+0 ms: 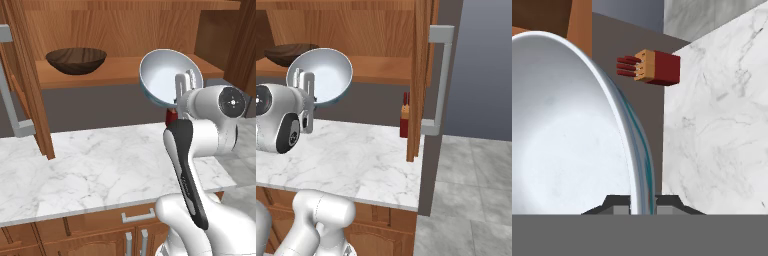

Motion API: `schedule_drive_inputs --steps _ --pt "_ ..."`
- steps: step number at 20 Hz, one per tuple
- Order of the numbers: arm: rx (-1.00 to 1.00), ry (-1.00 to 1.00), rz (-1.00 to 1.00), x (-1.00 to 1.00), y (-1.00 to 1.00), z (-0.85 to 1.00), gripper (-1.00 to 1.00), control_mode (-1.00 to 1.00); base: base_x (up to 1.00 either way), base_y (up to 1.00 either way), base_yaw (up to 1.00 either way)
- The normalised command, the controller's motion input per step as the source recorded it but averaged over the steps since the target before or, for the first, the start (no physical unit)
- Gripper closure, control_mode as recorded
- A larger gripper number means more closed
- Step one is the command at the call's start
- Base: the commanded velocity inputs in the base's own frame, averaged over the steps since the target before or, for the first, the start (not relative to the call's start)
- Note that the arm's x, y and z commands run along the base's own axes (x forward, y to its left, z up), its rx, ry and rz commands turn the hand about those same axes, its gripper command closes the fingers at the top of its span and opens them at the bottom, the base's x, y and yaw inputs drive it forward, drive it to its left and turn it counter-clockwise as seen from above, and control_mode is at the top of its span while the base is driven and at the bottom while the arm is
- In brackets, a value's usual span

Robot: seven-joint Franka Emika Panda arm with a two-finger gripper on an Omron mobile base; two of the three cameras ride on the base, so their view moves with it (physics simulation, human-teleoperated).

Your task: Open the cabinet. Pick the bowls from the counter and place them in the cabinet. Then close the cabinet.

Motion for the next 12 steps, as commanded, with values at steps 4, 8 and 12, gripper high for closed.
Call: schedule_drive_inputs --steps 4,8,12 --pt "0.0 -0.1 0.0 0.11 -0.09 0.46 1.0 -1.0 0.0 0.0 0.0" --pt "0.0 -0.1 0.0 0.15 -0.04 0.49 1.0 -1.0 0.0 0.0 0.0" --pt "0.0 -0.01 0.0 0.31 -0.09 0.37 1.0 -1.0 0.0 0.0 0.0"
